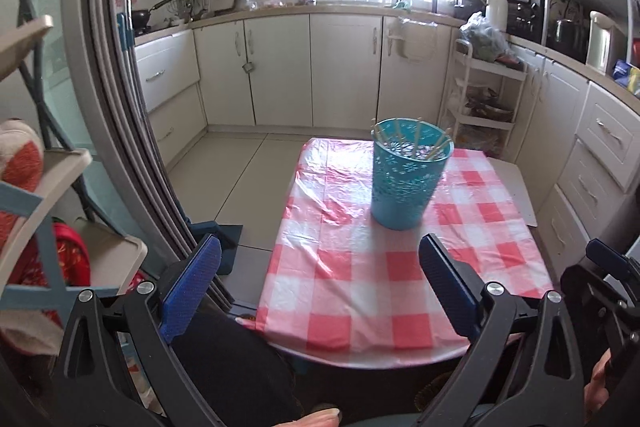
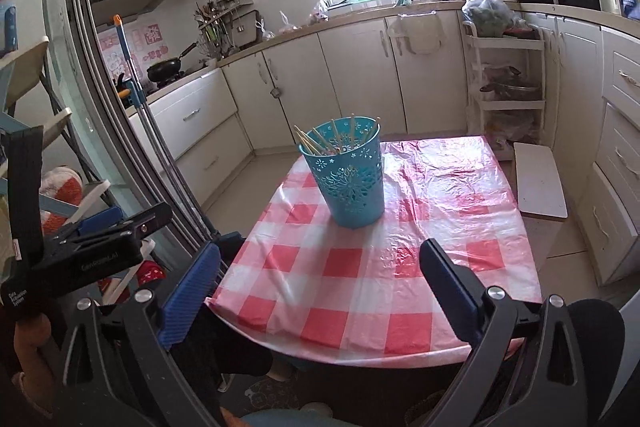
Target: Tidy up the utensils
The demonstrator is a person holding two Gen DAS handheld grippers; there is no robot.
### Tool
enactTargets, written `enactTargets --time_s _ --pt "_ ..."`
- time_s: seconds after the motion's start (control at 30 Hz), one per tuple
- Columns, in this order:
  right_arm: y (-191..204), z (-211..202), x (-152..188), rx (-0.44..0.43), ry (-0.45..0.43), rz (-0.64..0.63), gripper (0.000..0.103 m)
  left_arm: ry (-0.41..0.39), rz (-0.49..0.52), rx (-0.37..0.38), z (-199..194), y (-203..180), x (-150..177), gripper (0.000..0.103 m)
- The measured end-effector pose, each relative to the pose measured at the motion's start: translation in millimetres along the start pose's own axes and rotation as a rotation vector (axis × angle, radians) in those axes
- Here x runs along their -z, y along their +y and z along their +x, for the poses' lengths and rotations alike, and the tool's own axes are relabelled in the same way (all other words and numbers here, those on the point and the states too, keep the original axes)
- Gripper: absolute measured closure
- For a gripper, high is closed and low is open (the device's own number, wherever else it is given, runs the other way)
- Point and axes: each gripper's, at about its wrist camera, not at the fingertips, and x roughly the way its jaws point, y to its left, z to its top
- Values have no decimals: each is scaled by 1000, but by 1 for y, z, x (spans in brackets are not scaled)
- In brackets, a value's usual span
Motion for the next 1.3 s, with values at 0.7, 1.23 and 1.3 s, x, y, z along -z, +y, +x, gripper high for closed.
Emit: enactTargets --time_s 0.7,1.23,1.3 --pt "42 -62 28 35 -110 -61 7 -105 -86 18 -94 9 20 8" --pt "44 -68 33 73 -137 -83 7 -95 -30 -28 -90 -5 25 8" --pt "45 -68 34 76 -141 -83 7 -93 -19 -34 -90 -7 25 8"
